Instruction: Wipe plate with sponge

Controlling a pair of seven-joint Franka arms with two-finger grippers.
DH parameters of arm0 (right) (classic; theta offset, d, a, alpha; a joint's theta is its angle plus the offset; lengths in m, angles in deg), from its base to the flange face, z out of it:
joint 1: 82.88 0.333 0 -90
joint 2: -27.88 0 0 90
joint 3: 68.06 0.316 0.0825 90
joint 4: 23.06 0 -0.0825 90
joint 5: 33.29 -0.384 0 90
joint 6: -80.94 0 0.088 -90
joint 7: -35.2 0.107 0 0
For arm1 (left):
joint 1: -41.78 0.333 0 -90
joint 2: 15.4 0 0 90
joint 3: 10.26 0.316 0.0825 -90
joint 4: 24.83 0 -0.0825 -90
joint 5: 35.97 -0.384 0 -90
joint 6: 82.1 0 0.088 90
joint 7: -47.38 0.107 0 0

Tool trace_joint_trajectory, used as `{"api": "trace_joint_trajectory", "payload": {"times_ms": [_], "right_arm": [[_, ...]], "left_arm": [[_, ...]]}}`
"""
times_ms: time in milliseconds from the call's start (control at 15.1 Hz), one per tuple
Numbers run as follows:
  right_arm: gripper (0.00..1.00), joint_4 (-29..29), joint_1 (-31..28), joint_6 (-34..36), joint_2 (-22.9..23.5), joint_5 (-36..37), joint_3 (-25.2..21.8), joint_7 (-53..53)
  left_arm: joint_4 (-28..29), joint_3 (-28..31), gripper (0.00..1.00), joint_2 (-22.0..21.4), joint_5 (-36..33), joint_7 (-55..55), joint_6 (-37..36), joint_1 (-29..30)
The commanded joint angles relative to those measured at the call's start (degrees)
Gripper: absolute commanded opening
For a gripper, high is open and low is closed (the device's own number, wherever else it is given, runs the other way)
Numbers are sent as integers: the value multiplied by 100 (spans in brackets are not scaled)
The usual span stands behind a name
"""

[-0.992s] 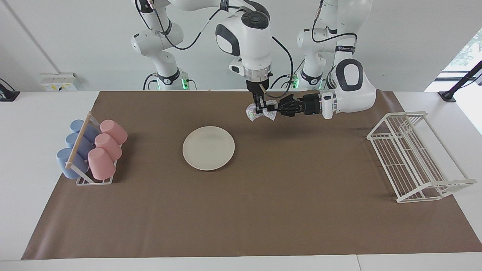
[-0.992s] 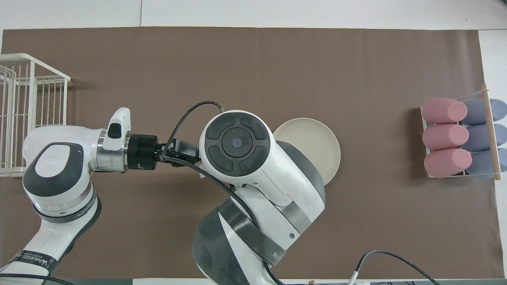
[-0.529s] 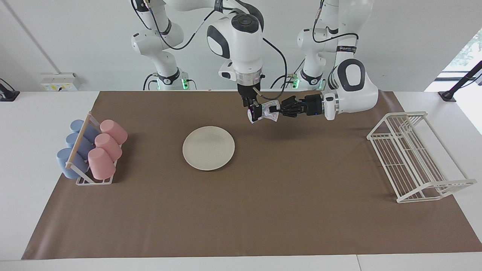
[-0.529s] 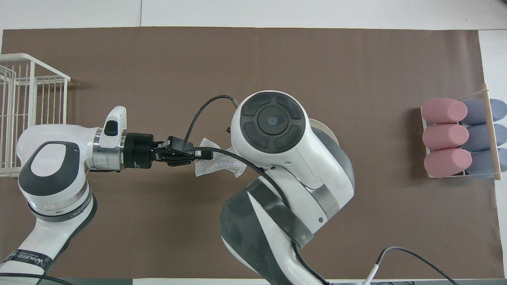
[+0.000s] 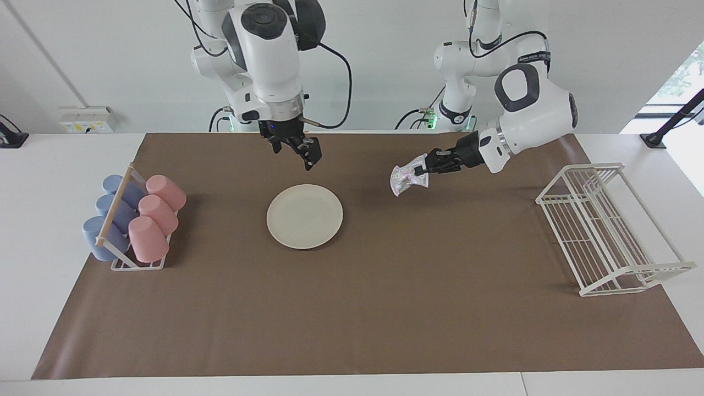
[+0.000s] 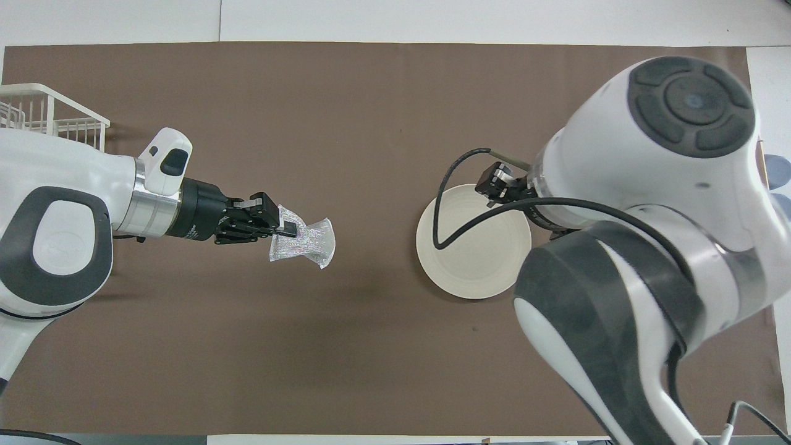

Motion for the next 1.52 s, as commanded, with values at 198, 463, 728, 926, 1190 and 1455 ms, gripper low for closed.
{"api": "trace_joint_trajectory", "payload": {"times_ms": [198, 463, 728, 926, 1190, 1455], "right_arm": [[100, -152, -1034, 398, -295, 73, -67, -2720], [100, -142, -1035, 398, -392, 73, -392, -3988], [100, -142, -1062, 705, -541, 73, -472, -4174], [100, -142, -1315, 706, -541, 55, -516, -4384], [100, -187, -1466, 689, -559, 55, -525, -4464], [100, -178, -1870, 671, -541, 37, -525, -5147]], "left_arm": [[-499, 22, 0, 127, -2978, -2106, -137, -770], [-1008, -4, 0, 320, -4859, -2653, -1242, -955], [-1256, -4, 0, 523, -6645, -2760, -2202, -1236], [-1256, -4, 0, 742, -7849, -2768, -2720, -1412], [-1247, -4, 0, 1137, -9431, -2742, -3126, -1430], [-1256, 22, 0, 1804, -10742, -2698, -3013, -1168]]}}
